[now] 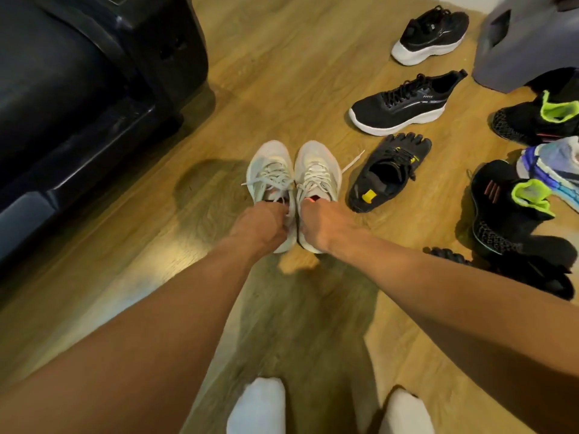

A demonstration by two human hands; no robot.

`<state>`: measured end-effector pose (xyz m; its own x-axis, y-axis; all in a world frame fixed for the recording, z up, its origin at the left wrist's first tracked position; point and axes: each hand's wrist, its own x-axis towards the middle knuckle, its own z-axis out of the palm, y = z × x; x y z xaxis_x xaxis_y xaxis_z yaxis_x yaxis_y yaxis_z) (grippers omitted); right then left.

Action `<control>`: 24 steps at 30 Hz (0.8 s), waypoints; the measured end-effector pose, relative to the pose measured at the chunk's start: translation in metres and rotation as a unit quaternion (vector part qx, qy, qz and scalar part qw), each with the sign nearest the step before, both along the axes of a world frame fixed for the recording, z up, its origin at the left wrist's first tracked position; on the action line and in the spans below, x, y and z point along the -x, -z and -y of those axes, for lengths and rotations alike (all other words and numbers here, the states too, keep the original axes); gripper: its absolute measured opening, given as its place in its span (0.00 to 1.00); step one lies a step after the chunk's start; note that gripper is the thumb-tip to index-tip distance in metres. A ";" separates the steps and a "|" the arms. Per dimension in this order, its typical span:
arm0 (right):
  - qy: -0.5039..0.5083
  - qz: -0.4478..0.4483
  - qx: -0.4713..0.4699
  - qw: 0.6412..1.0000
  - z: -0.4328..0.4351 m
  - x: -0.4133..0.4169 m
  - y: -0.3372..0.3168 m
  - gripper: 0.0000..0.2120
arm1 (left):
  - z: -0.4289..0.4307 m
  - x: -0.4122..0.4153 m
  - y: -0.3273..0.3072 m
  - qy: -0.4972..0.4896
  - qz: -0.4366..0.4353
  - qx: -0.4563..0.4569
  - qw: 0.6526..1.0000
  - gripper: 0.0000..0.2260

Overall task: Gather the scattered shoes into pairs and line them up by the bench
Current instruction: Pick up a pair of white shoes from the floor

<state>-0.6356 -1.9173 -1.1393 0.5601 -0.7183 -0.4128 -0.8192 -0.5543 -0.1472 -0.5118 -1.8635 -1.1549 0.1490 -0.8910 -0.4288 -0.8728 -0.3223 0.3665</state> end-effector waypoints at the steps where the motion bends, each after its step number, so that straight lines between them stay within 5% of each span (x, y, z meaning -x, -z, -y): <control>1: 0.000 -0.001 -0.002 1.000 0.001 -0.001 -0.011 0.14 | 0.004 0.003 -0.009 0.009 0.008 -0.001 1.000 0.12; 8: 0.014 -0.038 -0.094 0.995 -0.004 0.011 -0.159 0.04 | 0.008 0.029 -0.152 -0.005 -0.021 -0.086 0.996 0.08; 12: 0.048 -0.056 -0.192 0.979 -0.019 0.028 -0.305 0.14 | 0.003 0.041 -0.290 0.010 -0.055 -0.142 0.988 0.13; 17: 0.154 -0.020 -0.279 0.948 -0.051 0.069 -0.491 0.07 | -0.014 0.074 -0.480 0.083 -0.077 -0.183 0.977 0.17; 21: 0.260 0.007 -0.311 0.914 -0.078 0.109 -0.605 0.03 | -0.023 0.113 -0.601 0.193 -0.063 -0.197 0.959 0.08; 24: 0.320 0.035 -0.298 0.899 -0.098 0.145 -0.671 0.10 | -0.029 0.150 -0.671 0.295 -0.027 -0.180 0.938 0.09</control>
